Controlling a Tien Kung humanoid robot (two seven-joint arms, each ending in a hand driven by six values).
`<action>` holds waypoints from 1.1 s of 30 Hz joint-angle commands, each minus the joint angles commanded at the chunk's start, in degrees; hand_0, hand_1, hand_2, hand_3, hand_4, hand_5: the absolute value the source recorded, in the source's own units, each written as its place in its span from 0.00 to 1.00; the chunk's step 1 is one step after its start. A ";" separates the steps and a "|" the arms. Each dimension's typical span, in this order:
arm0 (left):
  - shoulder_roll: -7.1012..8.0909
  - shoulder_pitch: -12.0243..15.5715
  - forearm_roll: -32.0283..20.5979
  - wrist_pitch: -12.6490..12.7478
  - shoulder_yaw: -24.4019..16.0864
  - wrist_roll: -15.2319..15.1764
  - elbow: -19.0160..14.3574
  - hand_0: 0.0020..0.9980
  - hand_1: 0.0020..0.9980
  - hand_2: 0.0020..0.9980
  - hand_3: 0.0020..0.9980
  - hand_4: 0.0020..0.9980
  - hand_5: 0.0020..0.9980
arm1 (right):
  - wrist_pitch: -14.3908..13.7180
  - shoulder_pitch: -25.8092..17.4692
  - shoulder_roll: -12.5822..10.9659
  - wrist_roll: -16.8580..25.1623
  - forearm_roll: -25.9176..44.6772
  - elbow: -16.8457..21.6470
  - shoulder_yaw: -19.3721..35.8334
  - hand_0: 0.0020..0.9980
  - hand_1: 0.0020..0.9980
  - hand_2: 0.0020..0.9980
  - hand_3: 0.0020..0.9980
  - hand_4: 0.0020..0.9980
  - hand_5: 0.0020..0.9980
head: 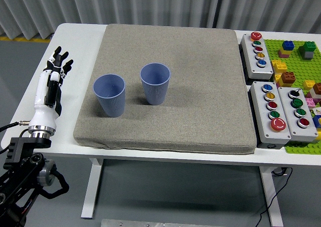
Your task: Pick cup pour cup place
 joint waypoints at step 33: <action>-0.83 -2.69 14.47 -5.52 4.21 5.79 8.32 0.99 0.97 1.00 1.00 0.98 0.25 | -0.02 0.13 0.10 -0.13 0.40 -0.01 -0.37 0.64 0.61 0.51 0.59 0.00 0.00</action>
